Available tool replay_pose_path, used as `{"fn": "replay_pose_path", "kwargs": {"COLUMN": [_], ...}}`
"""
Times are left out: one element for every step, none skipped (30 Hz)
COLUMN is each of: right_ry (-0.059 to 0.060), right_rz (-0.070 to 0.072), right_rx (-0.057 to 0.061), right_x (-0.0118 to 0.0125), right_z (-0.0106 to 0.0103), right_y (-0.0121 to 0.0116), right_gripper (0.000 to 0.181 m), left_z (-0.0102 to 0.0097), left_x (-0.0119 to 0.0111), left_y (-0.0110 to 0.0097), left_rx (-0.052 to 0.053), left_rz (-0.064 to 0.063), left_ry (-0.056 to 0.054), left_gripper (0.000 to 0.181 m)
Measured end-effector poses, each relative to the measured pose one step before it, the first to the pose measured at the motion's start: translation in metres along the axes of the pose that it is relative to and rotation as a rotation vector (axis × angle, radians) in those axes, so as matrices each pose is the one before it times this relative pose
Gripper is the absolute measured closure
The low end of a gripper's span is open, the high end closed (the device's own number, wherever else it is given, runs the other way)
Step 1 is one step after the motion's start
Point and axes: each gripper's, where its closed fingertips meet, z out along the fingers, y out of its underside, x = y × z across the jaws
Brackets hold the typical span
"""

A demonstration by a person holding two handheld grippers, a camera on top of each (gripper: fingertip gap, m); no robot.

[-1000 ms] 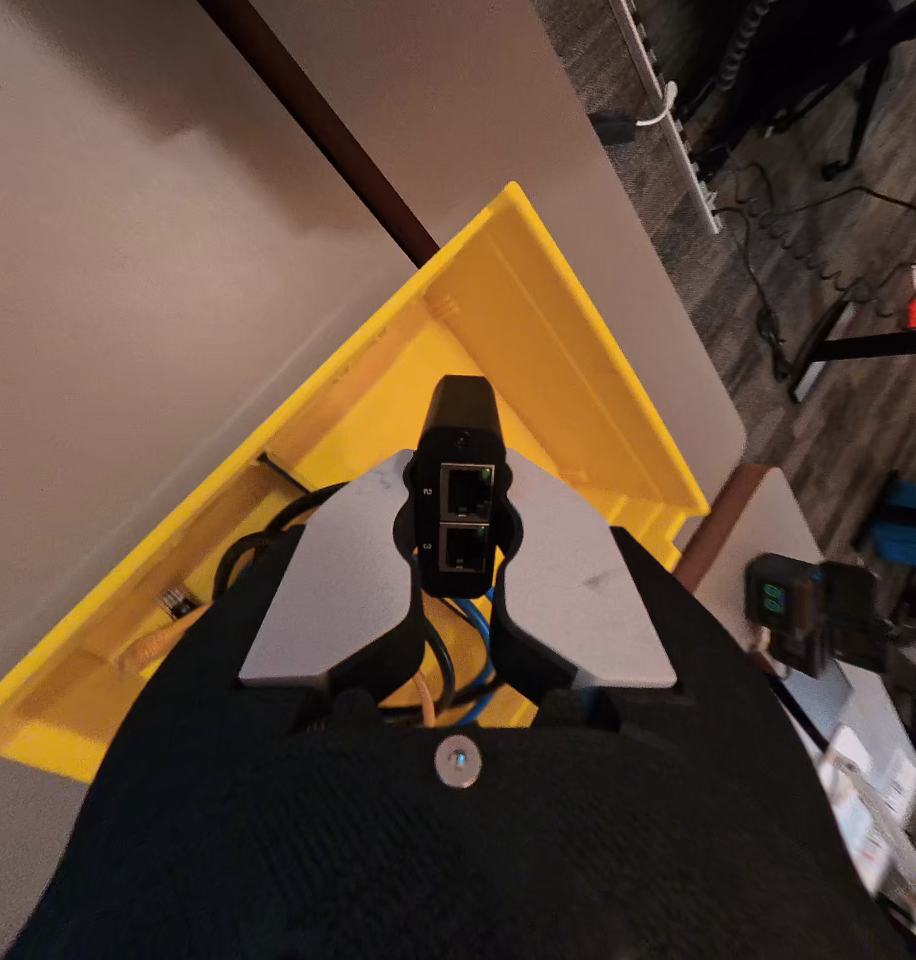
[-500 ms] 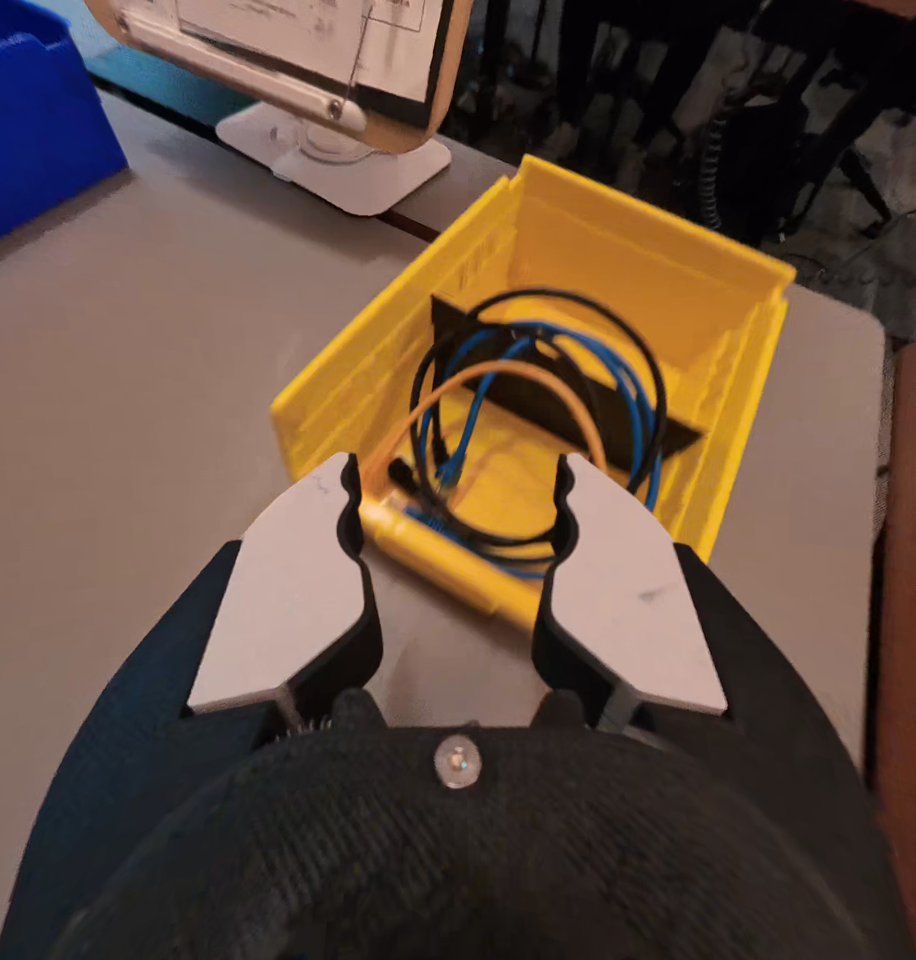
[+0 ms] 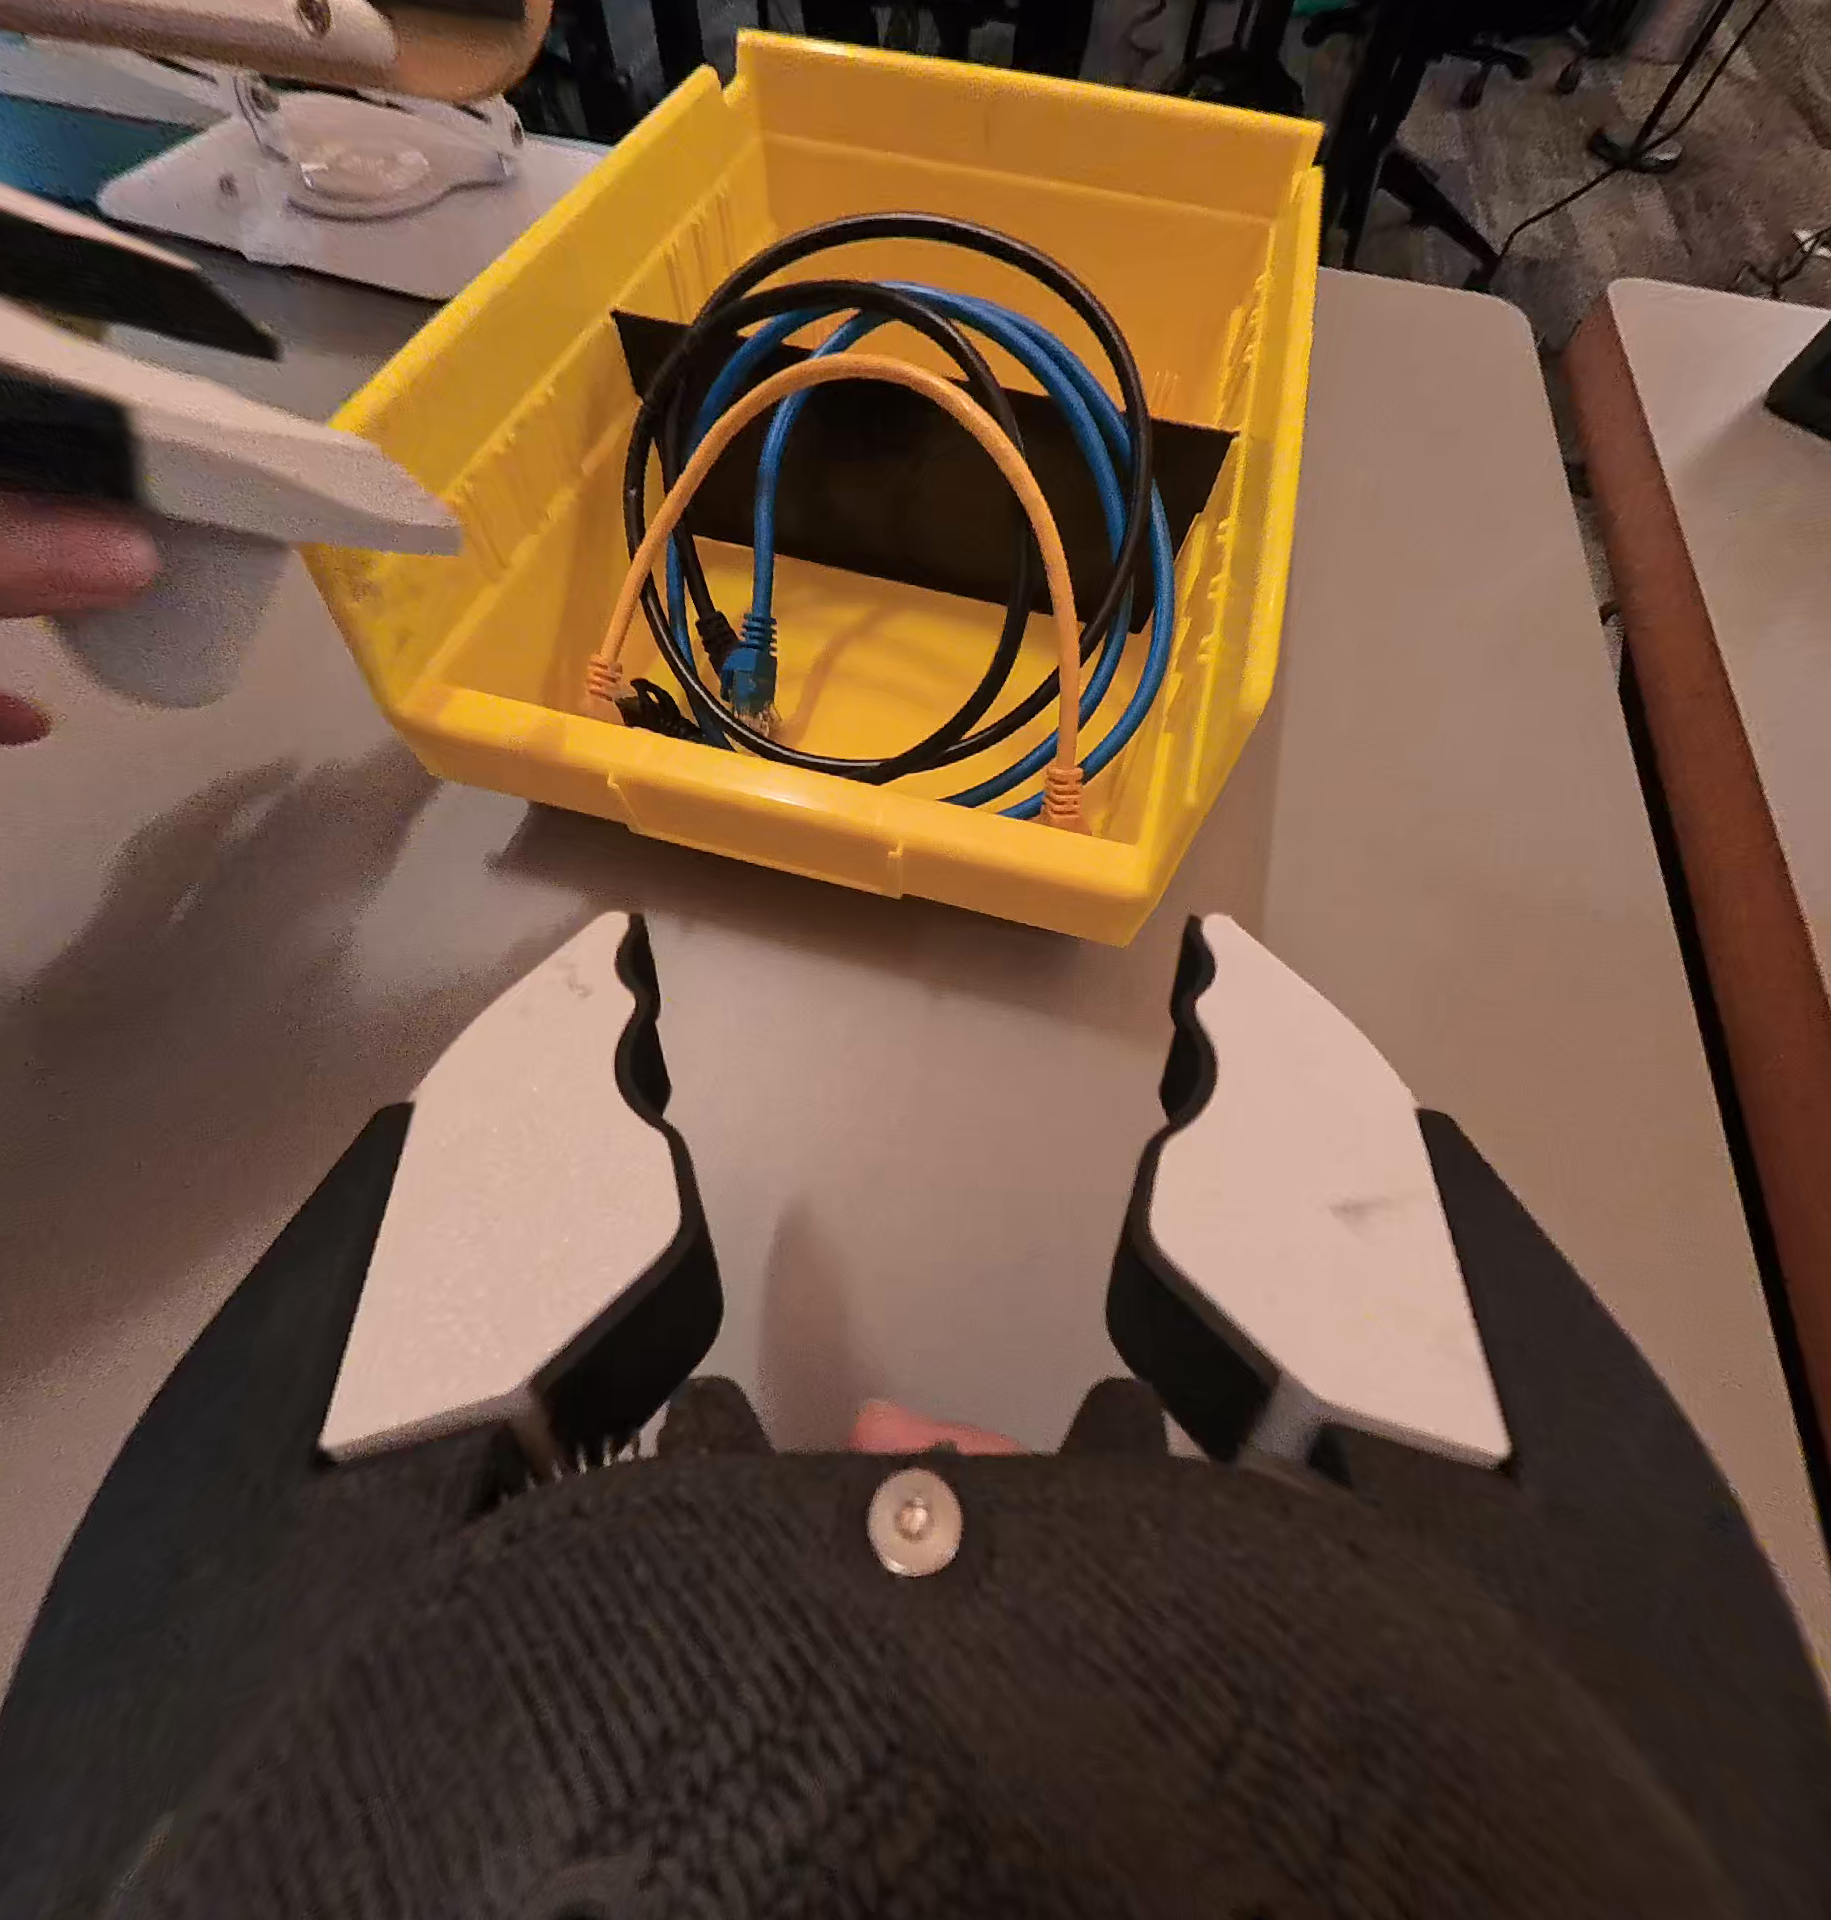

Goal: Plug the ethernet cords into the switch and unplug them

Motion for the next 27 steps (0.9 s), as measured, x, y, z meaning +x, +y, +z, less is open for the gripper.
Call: {"fn": "replay_pose_path", "kwargs": {"right_ry": [0.0036,-0.0071,-0.0109,-0.0067,-0.0059,-0.0063,-0.0036,0.0017,0.0057,0.0062,0.0027,0.0011,0.0029,0.0030,-0.0029,-0.0090,-0.0124,-0.0160,-0.0200,-0.0194,-0.0155,-0.0151,-0.0193,-0.0220,-0.0215,-0.0255,-0.0340], "right_rz": [-0.0128,-0.0145,-0.0110,-0.0060,-0.0055,-0.0079,-0.0090,-0.0095,-0.0105,-0.0107,-0.0109,-0.0116,-0.0125,-0.0126,-0.0130,-0.0120,-0.0084,-0.0046,-0.0017,0.0000,-0.0003,-0.0050,-0.0098,-0.0130,-0.0131,-0.0118,-0.0080], "right_rx": [-0.0070,-0.0005,0.0012,0.0009,0.0032,0.0070,0.0073,0.0029,-0.0021,-0.0029,-0.0015,-0.0004,0.0038,0.0096,0.0132,0.0169,0.0211,0.0247,0.0261,0.0274,0.0268,0.0213,0.0157,0.0148,0.0130,0.0129,0.0167], "right_x": [-0.00002,-0.00189,-0.00262,-0.00225,-0.00236,-0.00273,-0.00239,-0.00152,-0.00085,-0.00081,-0.00149,-0.00192,-0.00187,-0.00201,-0.00311,-0.00410,-0.00483,-0.00551,-0.00653,-0.00678,-0.00688,-0.00761,-0.00920,-0.01057,-0.01158,-0.01298,-0.01483], "right_z": [-0.00038,-0.00040,-0.00037,-0.00032,-0.00049,-0.00069,-0.00073,-0.00075,-0.00075,-0.00106,-0.00126,-0.00163,-0.00214,-0.00269,-0.00317,-0.00355,-0.00362,-0.00353,-0.00354,-0.00312,-0.00256,-0.00164,-0.00052,0.00072,0.00220,0.00381,0.00550], "right_y": [0.00040,-0.00080,-0.00122,-0.00168,-0.00215,-0.00253,-0.00233,-0.00158,-0.00104,-0.00096,-0.00138,-0.00193,-0.00290,-0.00401,-0.00491,-0.00572,-0.00651,-0.00719,-0.00779,-0.00819,-0.00806,-0.00720,-0.00641,-0.00635,-0.00582,-0.00558,-0.00590], "right_gripper": [0.086,0.086,0.086,0.086,0.086,0.086,0.086,0.086,0.086,0.086,0.086,0.086,0.086,0.086,0.087,0.087,0.087,0.087,0.087,0.087,0.087,0.087,0.087,0.087,0.087,0.087,0.087], "left_z": [0.01095,0.00911,0.00717,0.00590,0.00520,0.00444,0.00216,0.00001,0.00000,-0.00025,-0.00101,-0.00214,-0.00304,-0.00469,-0.00638,-0.00819,-0.00983,-0.01180,-0.01385,-0.01569,-0.01709,-0.01877,-0.01989,-0.02099,-0.02169,-0.02214,-0.02207], "left_x": [-0.00109,-0.00099,0.00030,-0.00274,-0.00568,-0.00179,-0.00017,-0.00267,-0.00471,-0.00677,-0.00996,-0.00715,-0.00415,-0.00510,-0.00488,-0.00361,-0.00341,-0.00441,-0.00395,-0.00257,-0.00174,-0.00100,0.00028,0.00131,0.00209,0.00269,0.00247], "left_y": [0.00042,0.00020,-0.00038,-0.00048,0.00033,0.00165,0.00074,-0.00027,0.00180,0.00245,0.00220,0.00241,0.00326,0.00448,0.00582,0.00705,0.00849,0.01003,0.01190,0.01333,0.01459,0.01576,0.01667,0.01751,0.01835,0.01856,0.01899], "left_rx": [-0.0283,-0.0203,-0.0096,-0.0039,-0.0047,-0.0111,-0.0056,0.0033,-0.0053,0.0005,0.0082,0.0123,0.0109,0.0090,0.0061,0.0032,-0.0010,-0.0059,-0.0051,0.0006,0.0032,0.0001,-0.0014,-0.0010,-0.0029,-0.0041,-0.0041], "left_rz": [0.0008,-0.0033,-0.0035,0.0047,0.0114,0.0061,-0.0013,0.0047,0.0214,0.0297,0.0135,-0.0030,-0.0009,0.0064,0.0076,-0.0036,0.0000,0.0212,0.0250,0.0164,0.0152,0.0212,0.0281,0.0210,0.0094,0.0018,-0.0086], "left_ry": [-0.0144,-0.0117,-0.0002,-0.0161,-0.0323,-0.0029,0.0125,-0.0034,-0.0173,-0.0250,-0.0344,0.0019,0.0273,0.0141,0.0096,0.0217,0.0238,0.0131,0.0132,0.0235,0.0277,0.0266,0.0252,0.0235,0.0210,0.0192,0.0132], "left_gripper": [0.092,0.099,0.111,0.121,0.120,0.114,0.121,0.132,0.145,0.162,0.168,0.172,0.172,0.173,0.173,0.173,0.173,0.173,0.173,0.173,0.173,0.173,0.173,0.173,0.173,0.173,0.174]}}
